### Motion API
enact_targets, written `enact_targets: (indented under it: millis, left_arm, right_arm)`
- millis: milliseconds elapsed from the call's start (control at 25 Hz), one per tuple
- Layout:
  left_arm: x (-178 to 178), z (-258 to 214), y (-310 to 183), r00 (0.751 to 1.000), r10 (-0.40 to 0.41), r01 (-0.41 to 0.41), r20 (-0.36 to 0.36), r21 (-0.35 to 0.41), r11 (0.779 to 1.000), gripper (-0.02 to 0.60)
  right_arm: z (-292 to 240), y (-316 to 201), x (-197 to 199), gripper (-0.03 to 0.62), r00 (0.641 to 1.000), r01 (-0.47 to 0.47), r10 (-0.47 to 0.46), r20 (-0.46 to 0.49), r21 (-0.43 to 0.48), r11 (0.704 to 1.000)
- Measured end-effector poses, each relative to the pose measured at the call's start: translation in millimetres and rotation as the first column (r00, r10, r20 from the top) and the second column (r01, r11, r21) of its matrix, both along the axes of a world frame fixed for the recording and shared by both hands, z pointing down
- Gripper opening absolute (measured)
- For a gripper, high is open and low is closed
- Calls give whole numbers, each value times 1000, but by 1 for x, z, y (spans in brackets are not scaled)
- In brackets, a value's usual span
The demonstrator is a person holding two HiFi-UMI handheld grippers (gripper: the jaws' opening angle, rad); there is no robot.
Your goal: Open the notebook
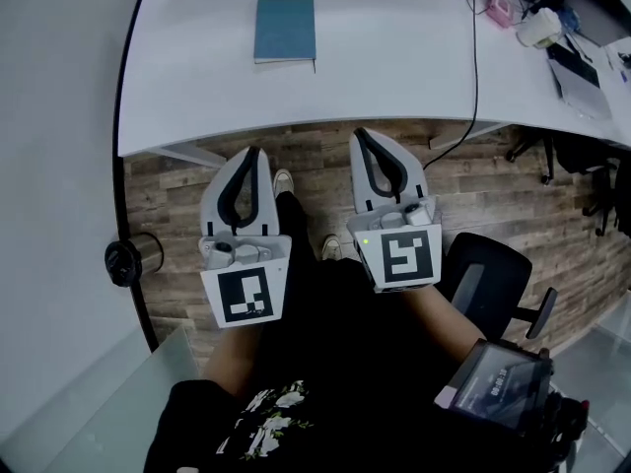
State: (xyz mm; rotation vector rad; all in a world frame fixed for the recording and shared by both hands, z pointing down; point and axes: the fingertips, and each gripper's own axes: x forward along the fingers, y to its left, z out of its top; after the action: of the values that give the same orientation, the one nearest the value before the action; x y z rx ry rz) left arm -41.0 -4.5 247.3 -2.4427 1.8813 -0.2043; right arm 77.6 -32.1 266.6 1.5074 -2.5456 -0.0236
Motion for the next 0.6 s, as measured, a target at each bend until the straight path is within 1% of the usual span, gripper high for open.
enact_targets:
  millis: [160, 360, 600]
  left_arm:
    - [-10, 1, -36, 1000, 27, -27, 5, -12, 1000, 8]
    - [-23, 3, -80, 998, 64, -64, 11, -27, 998, 8]
    - [-56, 10, -130, 998, 65, -65, -11, -37, 997, 8]
  right_arm:
    - [3, -34, -12, 64, 1000, -14, 14, -15, -20, 1000]
    - [6, -75, -27, 64, 999, -45, 45, -13, -37, 998]
    - [10, -127, -55, 64, 997, -62, 61, -40, -29, 998]
